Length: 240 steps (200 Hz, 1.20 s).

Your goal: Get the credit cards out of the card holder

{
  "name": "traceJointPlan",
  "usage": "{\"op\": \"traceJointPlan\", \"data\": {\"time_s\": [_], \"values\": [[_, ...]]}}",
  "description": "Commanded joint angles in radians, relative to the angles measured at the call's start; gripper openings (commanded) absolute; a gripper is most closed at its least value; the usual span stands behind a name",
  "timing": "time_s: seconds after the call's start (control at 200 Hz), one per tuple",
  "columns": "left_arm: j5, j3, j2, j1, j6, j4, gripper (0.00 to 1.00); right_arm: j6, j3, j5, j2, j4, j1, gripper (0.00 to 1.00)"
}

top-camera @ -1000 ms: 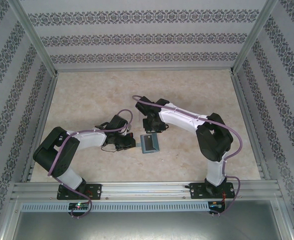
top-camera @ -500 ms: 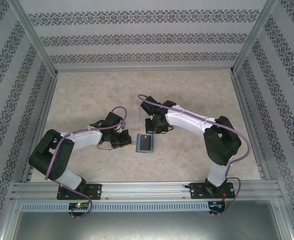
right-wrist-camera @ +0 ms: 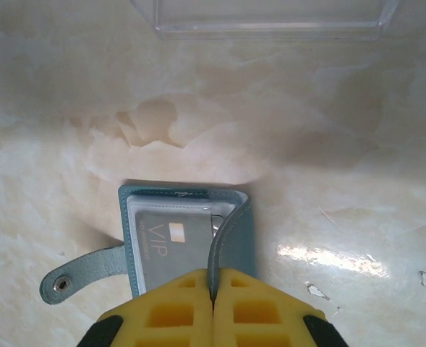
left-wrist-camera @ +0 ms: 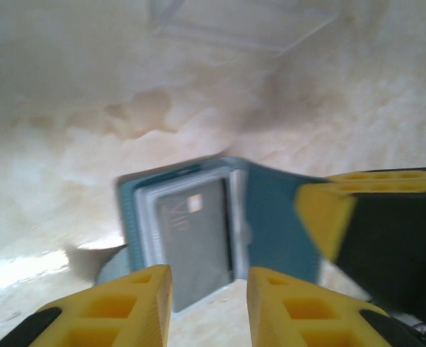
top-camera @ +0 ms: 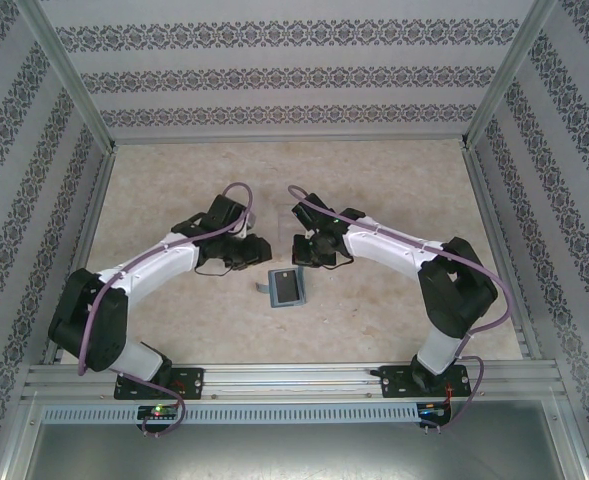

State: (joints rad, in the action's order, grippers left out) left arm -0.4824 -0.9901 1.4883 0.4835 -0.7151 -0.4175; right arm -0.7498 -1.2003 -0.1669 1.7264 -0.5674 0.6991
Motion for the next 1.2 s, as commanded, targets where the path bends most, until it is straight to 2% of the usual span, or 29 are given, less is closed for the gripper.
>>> {"op": "traceJointPlan", "data": {"time_s": [0.0,0.175,0.485,0.704,0.994,1.194], "values": [[-0.026,-0.057,0.051,0.056,-0.002,-0.058,0.33,-0.02,0.028,-0.02,-0.034,0.031,-0.014,0.06],[-0.025,-0.095,0.176,0.112,-0.009,-0.064,0.26,-0.018,0.048,-0.018,-0.041,0.029,-0.024,0.11],[0.004,-0.028,0.242,0.122,-0.041,-0.026,0.15,0.008,0.077,0.005,-0.07,-0.037,-0.039,0.39],[0.028,-0.013,0.249,0.121,-0.045,-0.041,0.16,0.049,0.124,0.017,-0.08,-0.084,-0.038,0.54],[0.045,-0.018,0.276,0.121,-0.038,-0.073,0.16,0.14,0.144,0.238,-0.064,-0.199,-0.012,0.79],[0.051,-0.009,0.276,0.121,-0.047,-0.07,0.16,0.165,0.125,0.384,-0.013,-0.262,0.021,0.85]]}}
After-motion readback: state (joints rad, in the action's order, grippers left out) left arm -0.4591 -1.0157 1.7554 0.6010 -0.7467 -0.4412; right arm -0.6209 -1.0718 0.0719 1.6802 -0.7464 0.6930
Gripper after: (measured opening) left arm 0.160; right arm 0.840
